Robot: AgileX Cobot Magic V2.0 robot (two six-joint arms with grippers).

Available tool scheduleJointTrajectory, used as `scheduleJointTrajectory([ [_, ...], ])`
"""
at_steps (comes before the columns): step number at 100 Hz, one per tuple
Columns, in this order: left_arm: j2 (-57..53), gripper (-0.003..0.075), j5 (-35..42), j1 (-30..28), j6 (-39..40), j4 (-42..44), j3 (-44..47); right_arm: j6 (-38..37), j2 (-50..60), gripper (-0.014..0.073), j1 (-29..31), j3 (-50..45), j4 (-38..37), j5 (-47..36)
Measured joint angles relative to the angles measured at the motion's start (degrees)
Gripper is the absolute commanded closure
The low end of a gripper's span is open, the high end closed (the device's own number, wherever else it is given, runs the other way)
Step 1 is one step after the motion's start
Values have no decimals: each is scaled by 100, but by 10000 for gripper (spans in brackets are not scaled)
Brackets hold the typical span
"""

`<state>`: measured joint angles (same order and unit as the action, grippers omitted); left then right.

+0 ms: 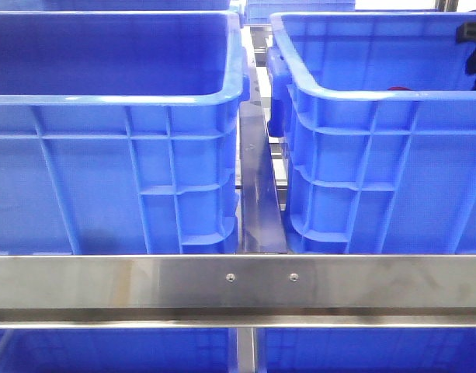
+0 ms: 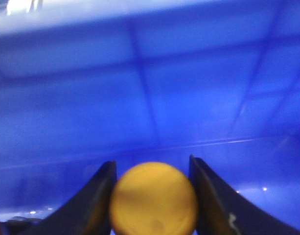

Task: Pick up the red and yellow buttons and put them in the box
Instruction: 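Lower the yellow button beside the red one and open the right gripper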

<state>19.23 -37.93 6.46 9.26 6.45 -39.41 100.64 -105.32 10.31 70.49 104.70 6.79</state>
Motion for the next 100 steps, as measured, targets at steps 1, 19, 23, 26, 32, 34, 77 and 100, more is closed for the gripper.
scheduleJointTrajectory([
  [1,0,739,0,0,0,0,0,14,-13,503,0,17,0,0],
  [19,0,739,-2,0,0,0,0,113,-230,505,0,123,0,22],
  [23,0,739,-2,0,0,0,0,125,-245,505,0,126,0,22],
  [26,0,739,-2,0,0,0,0,136,-268,505,0,137,0,22],
  [32,0,739,-2,0,0,0,0,149,-296,505,0,150,0,44],
  [34,0,739,-2,0,0,0,0,149,-306,505,0,150,0,44],
  [77,0,739,-12,0,0,0,0,186,-512,293,0,197,-2,142],
  [100,0,739,-12,0,0,0,0,194,-592,100,0,187,-12,268],
])
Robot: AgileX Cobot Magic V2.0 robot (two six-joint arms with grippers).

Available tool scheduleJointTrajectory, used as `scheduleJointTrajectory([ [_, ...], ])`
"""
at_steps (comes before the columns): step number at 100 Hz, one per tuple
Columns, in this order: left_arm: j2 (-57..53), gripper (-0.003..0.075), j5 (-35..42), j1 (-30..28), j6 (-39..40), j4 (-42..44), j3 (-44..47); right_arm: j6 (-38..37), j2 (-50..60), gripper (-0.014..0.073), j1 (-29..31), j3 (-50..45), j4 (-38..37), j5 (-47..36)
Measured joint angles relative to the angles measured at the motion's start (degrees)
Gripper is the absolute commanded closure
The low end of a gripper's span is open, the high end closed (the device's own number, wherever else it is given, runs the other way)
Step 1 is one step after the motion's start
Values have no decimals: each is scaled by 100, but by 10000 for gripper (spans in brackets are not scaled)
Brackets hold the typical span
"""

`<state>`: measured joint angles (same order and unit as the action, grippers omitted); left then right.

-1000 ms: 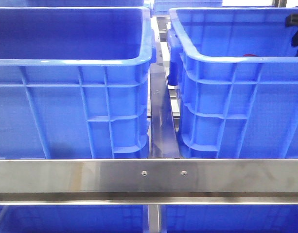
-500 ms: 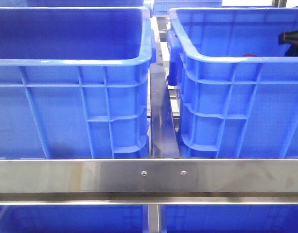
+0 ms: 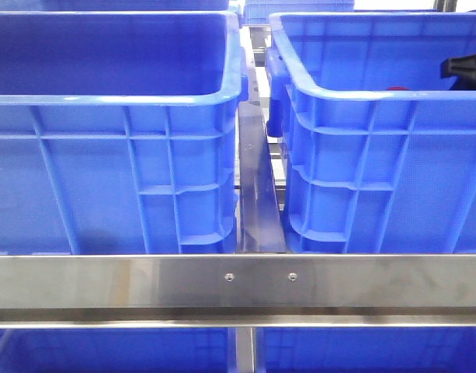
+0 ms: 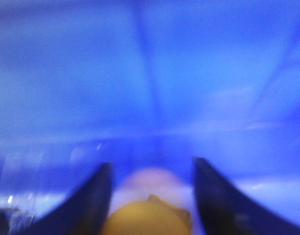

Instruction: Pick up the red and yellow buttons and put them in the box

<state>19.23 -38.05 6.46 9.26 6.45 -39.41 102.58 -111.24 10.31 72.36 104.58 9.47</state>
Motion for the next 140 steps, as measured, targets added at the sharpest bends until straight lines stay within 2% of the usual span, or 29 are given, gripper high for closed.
scheduleJointTrajectory([
  [34,0,739,0,0,0,0,0,0,325,99,0,-12,-11,12],
  [78,0,739,0,0,0,-8,0,-59,2066,104,-21,-513,-11,20],
  [110,0,739,0,0,0,-8,0,-59,3513,104,-831,-1024,-11,-792],
  [140,0,739,0,0,0,-8,0,-59,5231,105,-1387,-2111,27,-1465],
])
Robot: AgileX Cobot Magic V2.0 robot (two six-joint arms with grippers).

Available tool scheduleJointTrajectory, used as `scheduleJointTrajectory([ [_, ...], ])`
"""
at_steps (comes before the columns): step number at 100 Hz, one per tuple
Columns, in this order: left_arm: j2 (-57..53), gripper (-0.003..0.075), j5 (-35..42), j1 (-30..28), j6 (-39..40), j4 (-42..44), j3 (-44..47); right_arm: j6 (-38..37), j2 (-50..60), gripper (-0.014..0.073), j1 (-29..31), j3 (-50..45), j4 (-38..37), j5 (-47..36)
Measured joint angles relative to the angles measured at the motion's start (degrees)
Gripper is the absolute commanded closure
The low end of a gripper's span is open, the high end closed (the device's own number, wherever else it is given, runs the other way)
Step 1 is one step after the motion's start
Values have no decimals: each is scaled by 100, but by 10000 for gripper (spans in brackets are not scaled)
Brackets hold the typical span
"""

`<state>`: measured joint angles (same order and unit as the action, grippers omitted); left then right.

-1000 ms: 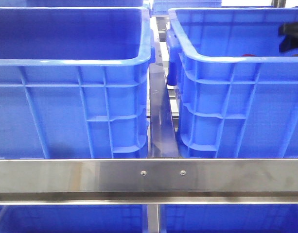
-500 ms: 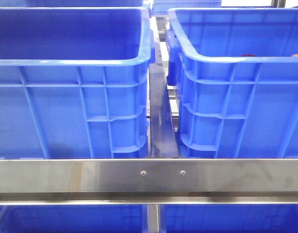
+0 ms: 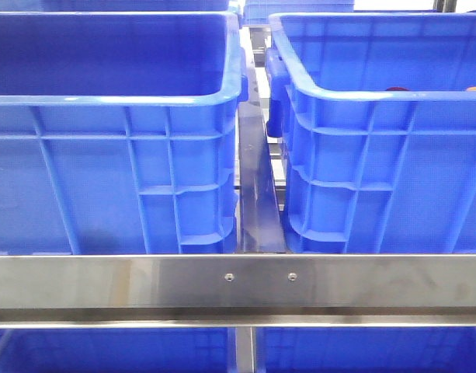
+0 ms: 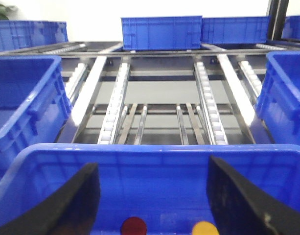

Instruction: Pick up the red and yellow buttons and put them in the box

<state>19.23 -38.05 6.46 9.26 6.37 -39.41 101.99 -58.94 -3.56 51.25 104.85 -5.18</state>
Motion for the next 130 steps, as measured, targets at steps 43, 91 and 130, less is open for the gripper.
scheduleJointTrajectory([
  [43,0,739,0,0,0,0,0,0,2896,202,-10,-1829,22,-105],
  [91,0,739,0,0,0,0,0,-10,3868,661,-10,-2347,35,-130],
  [130,0,739,0,0,0,0,0,-10,3868,661,-10,-2347,35,-130],
])
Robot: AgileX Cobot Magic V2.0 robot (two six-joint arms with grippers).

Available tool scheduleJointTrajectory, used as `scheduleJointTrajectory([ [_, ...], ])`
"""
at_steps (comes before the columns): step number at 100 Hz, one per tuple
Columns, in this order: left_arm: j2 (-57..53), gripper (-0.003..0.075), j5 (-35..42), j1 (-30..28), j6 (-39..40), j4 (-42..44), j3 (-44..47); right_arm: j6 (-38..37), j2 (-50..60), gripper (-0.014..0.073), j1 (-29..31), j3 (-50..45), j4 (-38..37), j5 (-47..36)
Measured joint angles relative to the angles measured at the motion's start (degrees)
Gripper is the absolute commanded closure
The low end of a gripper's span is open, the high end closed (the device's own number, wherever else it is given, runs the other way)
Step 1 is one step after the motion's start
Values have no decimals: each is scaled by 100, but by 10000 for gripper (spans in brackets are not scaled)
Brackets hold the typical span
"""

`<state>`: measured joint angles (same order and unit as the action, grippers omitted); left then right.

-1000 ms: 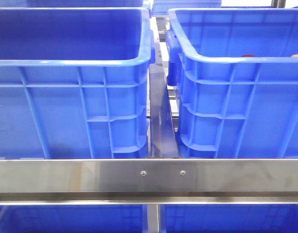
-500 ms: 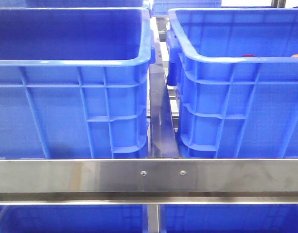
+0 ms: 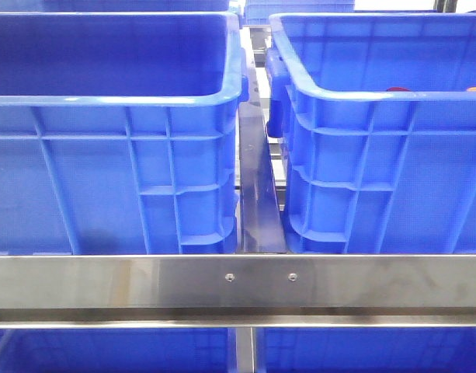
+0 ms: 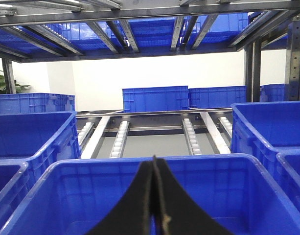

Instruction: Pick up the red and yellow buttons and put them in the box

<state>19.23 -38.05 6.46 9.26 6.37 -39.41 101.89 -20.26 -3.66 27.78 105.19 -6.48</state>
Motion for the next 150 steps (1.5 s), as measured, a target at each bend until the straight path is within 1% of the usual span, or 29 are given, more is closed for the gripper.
scheduleJointTrajectory([
  [46,0,739,0,0,0,0,0,0,0,661,0,0,0,0],
  [77,-40,739,559,0,0,86,138,0,0,661,0,0,0,0],
  [91,-264,739,1310,0,0,90,656,0,0,661,0,0,0,0],
  [104,-675,739,2146,0,0,90,1412,0,0,661,0,0,0,0],
  [113,-1064,739,2559,0,0,90,1942,0,0,661,0,0,0,0],
  [120,-1379,739,2712,0,0,103,2323,0,0,661,0,0,0,0],
  [133,-1904,739,2764,0,0,107,2937,0,0,661,0,0,4,0],
  [150,-1951,739,2819,0,0,107,3552,0,0,661,0,-10,4,-2],
])
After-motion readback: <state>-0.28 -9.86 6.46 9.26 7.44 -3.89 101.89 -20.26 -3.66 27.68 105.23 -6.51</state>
